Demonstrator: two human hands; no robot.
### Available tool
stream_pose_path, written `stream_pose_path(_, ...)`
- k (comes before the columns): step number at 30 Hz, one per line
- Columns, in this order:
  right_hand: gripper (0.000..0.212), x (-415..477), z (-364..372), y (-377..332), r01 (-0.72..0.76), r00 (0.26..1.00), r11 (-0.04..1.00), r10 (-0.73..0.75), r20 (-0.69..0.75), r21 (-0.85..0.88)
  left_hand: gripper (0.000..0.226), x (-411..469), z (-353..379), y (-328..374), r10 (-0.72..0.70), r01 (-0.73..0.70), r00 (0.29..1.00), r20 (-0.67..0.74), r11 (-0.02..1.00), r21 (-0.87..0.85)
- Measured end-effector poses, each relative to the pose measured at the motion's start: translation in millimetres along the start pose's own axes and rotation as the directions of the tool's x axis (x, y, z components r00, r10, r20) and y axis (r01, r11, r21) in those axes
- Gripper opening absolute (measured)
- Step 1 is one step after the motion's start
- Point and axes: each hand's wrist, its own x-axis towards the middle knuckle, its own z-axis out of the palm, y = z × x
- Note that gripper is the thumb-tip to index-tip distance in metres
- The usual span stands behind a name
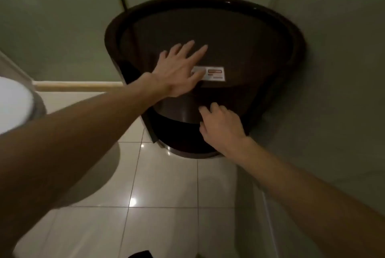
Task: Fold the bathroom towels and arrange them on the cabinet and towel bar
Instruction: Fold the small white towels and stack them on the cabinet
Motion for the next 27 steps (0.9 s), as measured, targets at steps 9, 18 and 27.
stream_pose_path(9, 0.021, 22.5, 45.2, 5.1, 0.083, 0.967, 0.992, -0.104, -0.234, -0.099, 0.068, 18.0, 32.3, -0.2, 0.092, -0.088, 0.994, -0.051, 0.994, 0.069)
stream_pose_path(18, 0.018, 17.9, 42.4, 4.1, 0.136, 0.95, 0.983, -0.166, -0.266, -0.126, 0.064, 25.3, 28.4, 0.9, 0.011, -0.02, 0.998, 0.068, 0.99, 0.141)
stream_pose_path(27, 0.013, -14.3, 36.0, -7.7, 0.215, 0.934, 0.95, -0.267, -0.237, -0.225, 0.058, 23.2, 23.9, 4.1, -0.015, -0.007, 0.988, 0.155, 0.99, 0.14)
